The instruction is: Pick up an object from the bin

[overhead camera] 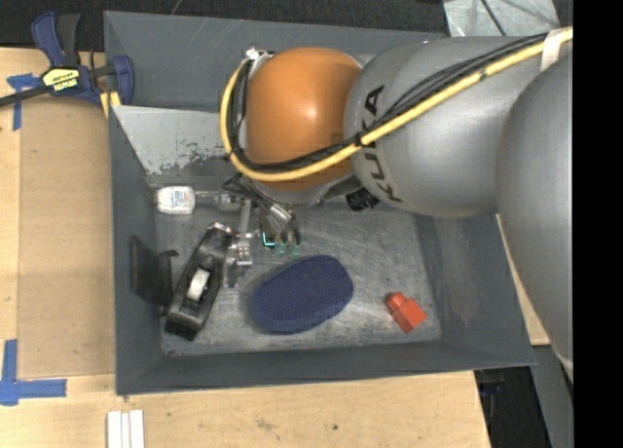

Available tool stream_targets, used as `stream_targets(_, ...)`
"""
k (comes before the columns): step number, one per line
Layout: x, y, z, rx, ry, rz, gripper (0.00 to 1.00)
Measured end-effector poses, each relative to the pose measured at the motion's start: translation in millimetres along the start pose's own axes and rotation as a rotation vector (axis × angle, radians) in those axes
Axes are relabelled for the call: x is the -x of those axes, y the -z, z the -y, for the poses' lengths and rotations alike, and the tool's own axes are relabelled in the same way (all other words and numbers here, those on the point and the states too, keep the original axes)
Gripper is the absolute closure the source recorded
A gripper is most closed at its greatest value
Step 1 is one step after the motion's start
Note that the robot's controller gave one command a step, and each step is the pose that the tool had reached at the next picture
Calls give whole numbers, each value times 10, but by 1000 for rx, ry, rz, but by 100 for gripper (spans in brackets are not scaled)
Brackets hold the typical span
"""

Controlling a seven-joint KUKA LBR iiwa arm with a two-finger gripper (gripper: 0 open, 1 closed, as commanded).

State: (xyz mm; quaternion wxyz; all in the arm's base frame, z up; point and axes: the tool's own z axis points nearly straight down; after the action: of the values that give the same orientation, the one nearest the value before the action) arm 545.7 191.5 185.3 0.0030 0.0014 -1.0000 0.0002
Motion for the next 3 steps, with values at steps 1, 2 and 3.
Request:
stream_targets(1,444,-1125,5,0,716,12,0)
stream_targets(2,531,-833,16,-3,1007,13,0)
stream_targets(3,531,-844,-6,-4,1364,11,0)
